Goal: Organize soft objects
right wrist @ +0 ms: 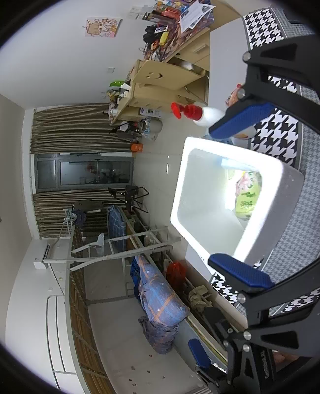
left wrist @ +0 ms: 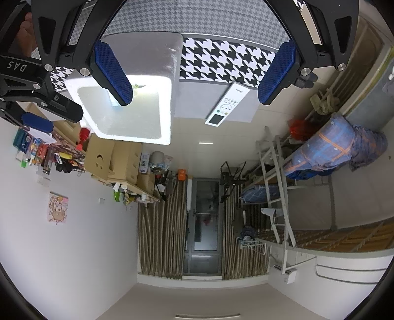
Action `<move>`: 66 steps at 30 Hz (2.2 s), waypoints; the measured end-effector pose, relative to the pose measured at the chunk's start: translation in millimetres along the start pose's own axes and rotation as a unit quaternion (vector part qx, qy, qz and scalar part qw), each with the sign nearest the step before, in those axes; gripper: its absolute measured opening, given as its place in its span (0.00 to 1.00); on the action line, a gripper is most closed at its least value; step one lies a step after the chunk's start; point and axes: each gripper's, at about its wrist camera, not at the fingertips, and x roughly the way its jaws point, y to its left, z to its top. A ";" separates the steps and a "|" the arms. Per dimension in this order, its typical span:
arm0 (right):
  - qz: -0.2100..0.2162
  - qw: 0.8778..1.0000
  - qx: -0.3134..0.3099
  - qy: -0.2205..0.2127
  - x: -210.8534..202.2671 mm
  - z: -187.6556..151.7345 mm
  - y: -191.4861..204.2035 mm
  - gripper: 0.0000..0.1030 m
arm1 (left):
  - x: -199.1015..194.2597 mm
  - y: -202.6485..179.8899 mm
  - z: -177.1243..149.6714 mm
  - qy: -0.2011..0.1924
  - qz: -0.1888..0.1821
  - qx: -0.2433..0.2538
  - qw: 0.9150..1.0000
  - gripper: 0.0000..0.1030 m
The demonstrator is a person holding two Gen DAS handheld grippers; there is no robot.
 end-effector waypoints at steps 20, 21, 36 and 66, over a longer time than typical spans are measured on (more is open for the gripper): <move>0.012 0.999 -0.013 -0.048 -59.3 -18.4 6.3 0.98 | -50.1 -18.5 -15.8 -0.035 -0.006 0.008 0.999 0.99; 0.012 0.999 -0.013 -0.050 -61.3 -19.2 5.5 0.99 | -53.4 -19.7 -16.6 -0.038 -0.008 0.007 0.999 0.99; 0.009 0.997 0.009 -0.078 -99.9 -42.2 -3.7 0.99 | -91.1 -38.7 -37.6 -0.060 -0.035 0.020 0.997 0.99; -0.030 0.993 0.050 -0.106 -133.7 -116.8 -18.5 0.99 | -119.9 -50.5 -95.0 -0.091 -0.054 0.016 0.994 0.99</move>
